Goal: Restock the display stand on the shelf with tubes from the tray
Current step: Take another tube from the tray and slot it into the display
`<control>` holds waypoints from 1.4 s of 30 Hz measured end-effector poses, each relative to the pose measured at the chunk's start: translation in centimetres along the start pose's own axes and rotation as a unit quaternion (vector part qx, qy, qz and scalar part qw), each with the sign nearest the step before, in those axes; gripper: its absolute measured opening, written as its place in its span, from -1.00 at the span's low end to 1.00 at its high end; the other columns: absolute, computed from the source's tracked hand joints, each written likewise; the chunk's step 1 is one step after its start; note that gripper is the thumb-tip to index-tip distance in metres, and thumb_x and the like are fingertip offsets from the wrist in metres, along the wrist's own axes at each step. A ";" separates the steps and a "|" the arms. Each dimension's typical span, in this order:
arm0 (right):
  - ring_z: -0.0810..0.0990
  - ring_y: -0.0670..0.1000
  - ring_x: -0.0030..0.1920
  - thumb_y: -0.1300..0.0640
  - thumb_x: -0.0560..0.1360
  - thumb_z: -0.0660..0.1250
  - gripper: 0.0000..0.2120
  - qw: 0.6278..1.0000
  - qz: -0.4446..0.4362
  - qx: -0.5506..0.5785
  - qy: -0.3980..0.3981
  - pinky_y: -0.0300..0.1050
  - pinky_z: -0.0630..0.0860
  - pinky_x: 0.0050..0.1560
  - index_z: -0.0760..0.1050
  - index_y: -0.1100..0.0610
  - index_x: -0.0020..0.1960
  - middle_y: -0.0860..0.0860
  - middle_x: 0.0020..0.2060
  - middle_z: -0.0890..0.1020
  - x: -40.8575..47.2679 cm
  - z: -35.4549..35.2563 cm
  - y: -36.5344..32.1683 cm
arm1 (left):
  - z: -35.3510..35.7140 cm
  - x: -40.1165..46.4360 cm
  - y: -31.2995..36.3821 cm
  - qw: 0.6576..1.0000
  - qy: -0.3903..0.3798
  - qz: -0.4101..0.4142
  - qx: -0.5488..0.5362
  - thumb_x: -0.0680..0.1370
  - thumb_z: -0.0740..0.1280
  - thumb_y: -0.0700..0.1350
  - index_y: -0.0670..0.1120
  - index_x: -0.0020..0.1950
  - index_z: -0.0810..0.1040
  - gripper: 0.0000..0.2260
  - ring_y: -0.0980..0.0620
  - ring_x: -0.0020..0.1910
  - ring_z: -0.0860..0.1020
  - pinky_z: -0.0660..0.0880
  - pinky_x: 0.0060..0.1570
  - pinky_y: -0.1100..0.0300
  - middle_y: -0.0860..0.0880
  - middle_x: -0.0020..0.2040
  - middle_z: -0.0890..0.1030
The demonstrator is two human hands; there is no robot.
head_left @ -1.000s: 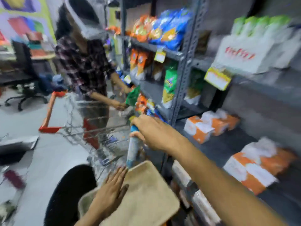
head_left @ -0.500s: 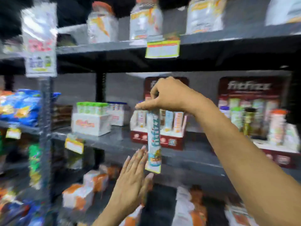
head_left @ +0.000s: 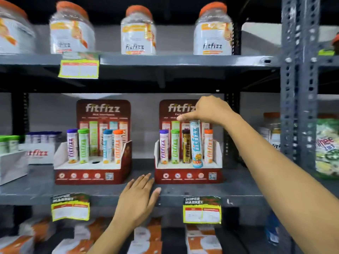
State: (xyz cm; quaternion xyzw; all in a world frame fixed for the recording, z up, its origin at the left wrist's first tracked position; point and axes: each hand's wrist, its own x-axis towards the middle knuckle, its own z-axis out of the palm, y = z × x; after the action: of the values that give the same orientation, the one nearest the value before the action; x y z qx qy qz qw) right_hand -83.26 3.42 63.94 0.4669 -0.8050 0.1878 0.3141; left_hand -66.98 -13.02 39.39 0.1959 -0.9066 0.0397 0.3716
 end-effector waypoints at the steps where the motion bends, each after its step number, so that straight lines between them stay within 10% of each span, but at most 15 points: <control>1: 0.45 -0.01 -0.45 -0.65 0.05 0.15 -0.27 1.000 0.008 -0.003 0.006 -0.17 0.27 -0.45 0.33 0.07 -0.52 -0.04 -0.52 0.46 0.3 0.6 1.1 | 0.2 0.4 0.2 1.000 -0.004 -0.015 0.010 0.58 -0.07 0.25 -0.04 0.35 0.44 -0.45 -0.01 0.36 0.38 0.27 0.33 0.07 -0.04 0.38 0.46; 10: 0.46 -0.04 -0.48 -0.59 0.20 0.17 -0.31 0.994 0.049 0.008 0.097 -0.21 0.25 -0.47 0.40 0.08 -0.45 -0.06 -0.50 0.49 2.8 5.5 5.2 | -0.1 0.8 1.3 0.996 0.027 -0.056 0.058 0.51 -0.13 0.25 -0.01 0.03 0.62 -0.40 -0.02 -0.01 0.62 0.54 -0.14 0.10 -0.01 0.01 0.69; 16: 0.61 0.09 -0.21 -0.55 0.22 0.18 -0.29 0.997 0.038 0.007 0.061 -0.02 0.58 -0.19 0.50 0.13 -0.20 0.04 -0.22 0.61 4.0 7.9 5.4 | 0.0 0.9 1.5 0.996 0.029 -0.065 0.062 0.50 -0.14 0.23 0.00 0.12 0.62 -0.39 0.02 0.09 0.59 0.53 -0.04 0.13 0.01 0.12 0.66; 27: 0.59 0.05 -0.33 -0.49 0.27 0.26 -0.36 0.998 0.031 0.042 0.025 -0.12 0.46 -0.34 0.44 0.14 -0.36 0.04 -0.34 0.61 3.6 9.3 6.9 | 0.6 1.0 0.9 0.994 0.005 -0.080 0.069 0.56 -0.13 0.26 0.06 0.25 0.53 -0.43 0.09 0.21 0.51 0.49 0.07 0.15 0.07 0.26 0.57; 34: 0.60 0.07 -0.16 -0.56 0.23 0.15 -0.27 1.000 0.028 0.003 0.013 0.17 0.35 0.23 0.53 0.14 -0.26 0.02 -0.26 0.65 3.3 9.5 6.2 | 0.4 0.9 1.0 0.995 0.002 -0.077 0.061 0.49 -0.19 0.28 0.03 0.26 0.53 -0.35 0.09 0.24 0.49 0.47 0.12 0.14 0.06 0.27 0.57; 42: 0.55 0.19 0.12 -0.46 0.45 -0.08 -0.22 0.993 0.073 -0.020 0.090 0.29 0.25 0.28 0.59 0.17 -0.07 0.14 -0.06 0.67 1.3 9.5 5.4 | 0.4 0.9 0.7 0.995 -0.022 -0.076 0.063 0.54 -0.17 0.28 0.04 0.32 0.46 -0.39 0.10 0.30 0.43 0.41 0.19 0.14 0.07 0.33 0.51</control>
State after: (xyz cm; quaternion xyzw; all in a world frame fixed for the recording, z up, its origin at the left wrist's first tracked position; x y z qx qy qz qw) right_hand -91.59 -0.39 57.82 0.3814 -0.8093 0.2349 0.3799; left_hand -68.10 -12.72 39.78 0.2881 -0.8926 0.0637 0.3410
